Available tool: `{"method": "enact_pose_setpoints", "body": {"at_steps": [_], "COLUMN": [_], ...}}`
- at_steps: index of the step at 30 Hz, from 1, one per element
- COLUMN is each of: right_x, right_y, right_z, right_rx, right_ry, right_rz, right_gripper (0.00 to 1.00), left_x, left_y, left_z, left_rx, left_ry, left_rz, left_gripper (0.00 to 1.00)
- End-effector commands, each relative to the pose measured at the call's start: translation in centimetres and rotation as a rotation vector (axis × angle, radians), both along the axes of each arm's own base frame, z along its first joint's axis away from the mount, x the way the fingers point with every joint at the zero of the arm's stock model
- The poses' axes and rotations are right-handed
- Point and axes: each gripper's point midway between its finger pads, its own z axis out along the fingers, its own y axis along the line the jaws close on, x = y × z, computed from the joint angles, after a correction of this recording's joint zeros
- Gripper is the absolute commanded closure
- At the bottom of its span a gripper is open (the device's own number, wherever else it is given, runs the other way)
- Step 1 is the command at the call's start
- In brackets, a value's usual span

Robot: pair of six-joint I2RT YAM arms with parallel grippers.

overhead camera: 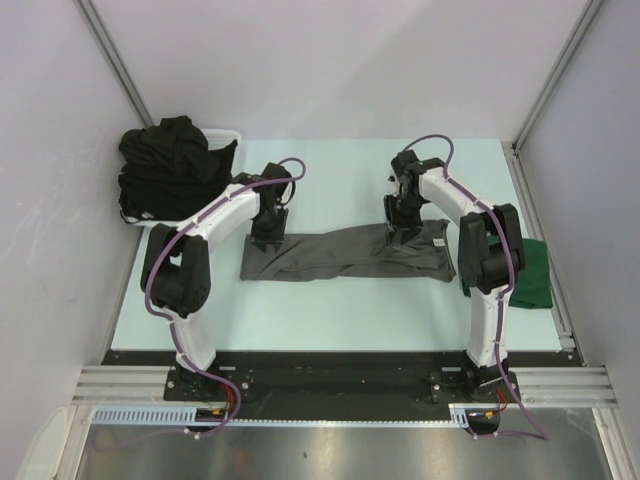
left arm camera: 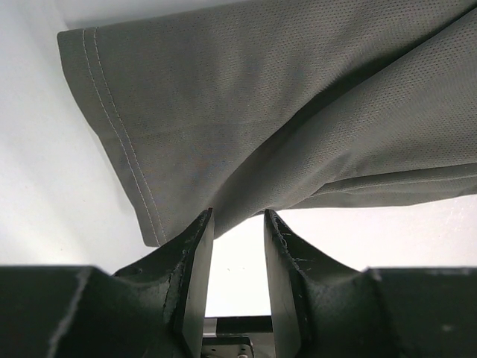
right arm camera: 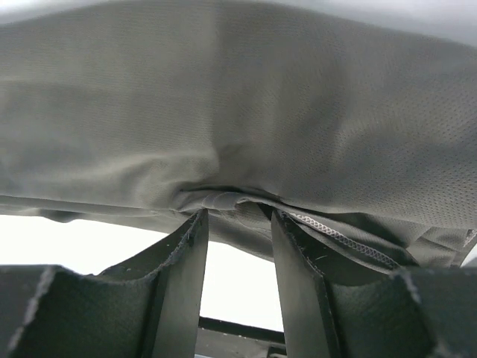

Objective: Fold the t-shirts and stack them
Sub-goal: Fold the other side of the tshirt into a rectangle

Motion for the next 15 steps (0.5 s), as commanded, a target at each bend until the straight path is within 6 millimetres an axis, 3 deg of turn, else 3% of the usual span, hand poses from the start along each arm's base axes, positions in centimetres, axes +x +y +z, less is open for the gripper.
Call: {"method": "enact_pose_setpoints", "body": {"at_steps": [1,8,15], "right_x": [2.1,2.4,1.2], "right_y": [1.5,1.9,2.1], "right_z": [1.5,1.1,0.1], "right_rx": [0.032,0.025,0.000], "right_ry": [-0.082,-0.089,-0.066], "right_rz": [0.014,0.030,0.055], "right_gripper": [0.56,0.56,0.57], "left_x": [-0.1,-0.2,-0.3], "left_y": [-0.5,-0.4,-0.3], "left_z": [1.4,1.3,1.2], "left_rx": [-0.029,-0.024,-0.024], "left_ry": [-0.037,-0.034,-0.034], "left_rz": [0.009,0.010,0.009], "left_gripper": [0.62,0.62,0.62]}}
